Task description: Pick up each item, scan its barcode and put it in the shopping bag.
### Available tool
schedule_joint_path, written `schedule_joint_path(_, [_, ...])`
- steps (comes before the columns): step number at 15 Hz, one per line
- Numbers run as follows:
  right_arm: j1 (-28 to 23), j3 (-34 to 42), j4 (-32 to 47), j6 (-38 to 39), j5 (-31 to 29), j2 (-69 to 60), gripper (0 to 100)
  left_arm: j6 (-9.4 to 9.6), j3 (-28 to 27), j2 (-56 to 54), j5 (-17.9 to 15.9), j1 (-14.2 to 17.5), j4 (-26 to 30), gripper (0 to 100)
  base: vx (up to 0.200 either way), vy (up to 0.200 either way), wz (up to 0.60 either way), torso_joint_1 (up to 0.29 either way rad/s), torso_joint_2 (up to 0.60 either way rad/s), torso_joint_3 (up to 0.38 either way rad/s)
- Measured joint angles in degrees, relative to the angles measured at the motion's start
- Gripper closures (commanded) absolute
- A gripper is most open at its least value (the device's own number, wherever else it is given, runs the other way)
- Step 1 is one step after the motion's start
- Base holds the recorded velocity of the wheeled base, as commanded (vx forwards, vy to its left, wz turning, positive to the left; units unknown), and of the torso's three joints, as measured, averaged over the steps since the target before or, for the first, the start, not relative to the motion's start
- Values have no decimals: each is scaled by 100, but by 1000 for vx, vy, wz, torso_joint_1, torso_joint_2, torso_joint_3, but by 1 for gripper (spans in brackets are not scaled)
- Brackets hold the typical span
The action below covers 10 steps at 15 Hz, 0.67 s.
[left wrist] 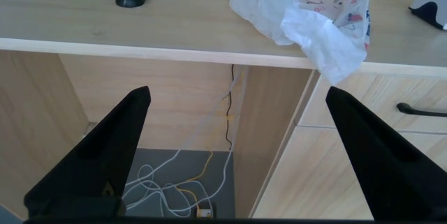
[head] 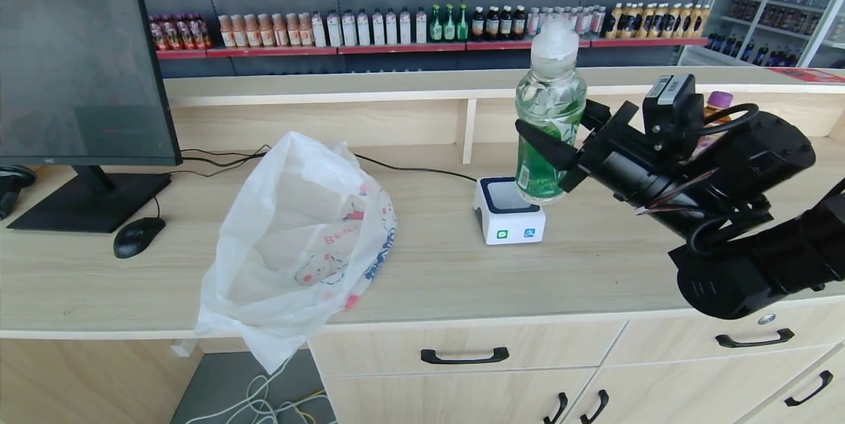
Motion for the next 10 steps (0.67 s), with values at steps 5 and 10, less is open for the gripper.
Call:
schedule_joint_path(5, [-34, -455, 2, -1370, 343, 400, 100, 2, 0, 0, 0, 0, 2, 0, 0, 0, 0, 0, 0, 0])
schedule_joint_path(10, [-80, -767, 9, -1924, 558, 863, 100, 2, 0, -2, 0, -2, -12, 0, 0, 0, 0, 0, 0, 0])
